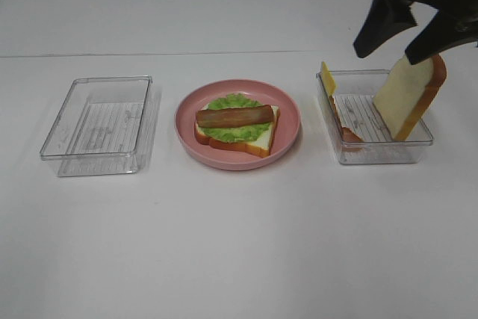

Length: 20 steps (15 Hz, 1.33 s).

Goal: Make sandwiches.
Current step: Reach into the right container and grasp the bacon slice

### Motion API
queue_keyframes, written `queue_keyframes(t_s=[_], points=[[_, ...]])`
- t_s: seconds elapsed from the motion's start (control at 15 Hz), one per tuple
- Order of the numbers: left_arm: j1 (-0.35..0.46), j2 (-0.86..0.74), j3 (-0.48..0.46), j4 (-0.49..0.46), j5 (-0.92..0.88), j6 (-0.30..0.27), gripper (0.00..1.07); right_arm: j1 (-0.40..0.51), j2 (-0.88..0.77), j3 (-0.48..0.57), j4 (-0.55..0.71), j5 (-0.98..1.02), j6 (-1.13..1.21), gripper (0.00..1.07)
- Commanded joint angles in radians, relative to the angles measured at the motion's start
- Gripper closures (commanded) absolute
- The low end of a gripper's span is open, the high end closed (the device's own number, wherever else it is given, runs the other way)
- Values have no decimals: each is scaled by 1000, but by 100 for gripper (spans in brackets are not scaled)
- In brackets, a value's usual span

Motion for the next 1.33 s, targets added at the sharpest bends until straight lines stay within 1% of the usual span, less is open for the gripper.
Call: queue_keyframes(t_s=[0.07,0.2,0.27,0.4,0.47,0.67,1.0,1.27,1.33], points=[[-2,-23,1,3,-12,-2,34,84,85,-85,-94,48,118,33],[-2,-23,1,3,-12,-2,34,124,152,-151,-147,109,180,33],[-2,-23,1,3,-12,-2,34,143,245,-225,-175,166,219,33],[-2,-23,1,3,-12,-2,34,143,309,-274,-181,176,225,33],[-2,-23,1,3,-12,-2,34,142,367,-318,-201,176,225,34],[-2,-23,1,3,-12,-2,34,142,444,-366,-278,174,258,38],[-2,-23,1,2,-12,-2,34,142,498,-372,-284,137,265,44],[-2,-21,1,2,-12,-2,34,142,519,-371,-284,128,265,59],[-2,-22,1,2,-12,-3,34,142,519,-371,-284,128,265,69]])
